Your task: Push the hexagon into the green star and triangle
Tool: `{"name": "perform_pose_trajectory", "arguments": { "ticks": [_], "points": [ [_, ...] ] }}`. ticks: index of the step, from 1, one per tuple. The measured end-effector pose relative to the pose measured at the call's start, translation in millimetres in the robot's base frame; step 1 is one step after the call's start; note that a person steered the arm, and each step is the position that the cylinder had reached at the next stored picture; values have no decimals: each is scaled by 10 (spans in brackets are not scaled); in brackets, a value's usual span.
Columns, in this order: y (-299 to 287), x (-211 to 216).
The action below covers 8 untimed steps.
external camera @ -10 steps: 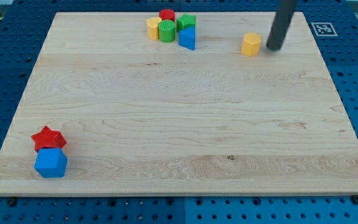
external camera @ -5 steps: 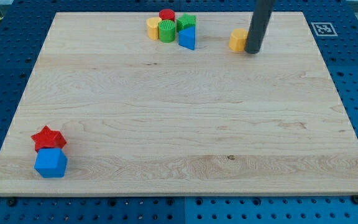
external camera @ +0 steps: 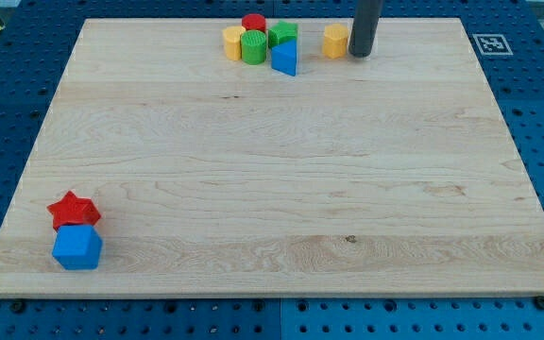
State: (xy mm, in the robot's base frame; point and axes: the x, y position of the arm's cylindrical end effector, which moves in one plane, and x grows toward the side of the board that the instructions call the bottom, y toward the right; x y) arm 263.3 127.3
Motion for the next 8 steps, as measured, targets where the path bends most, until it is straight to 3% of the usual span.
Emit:
{"name": "perform_pose_trajectory", "arguments": {
  "ticks": [2,6,8],
  "points": [
    [-2,-262],
    [-2,-202],
    [-304,-98]
  ]
}}
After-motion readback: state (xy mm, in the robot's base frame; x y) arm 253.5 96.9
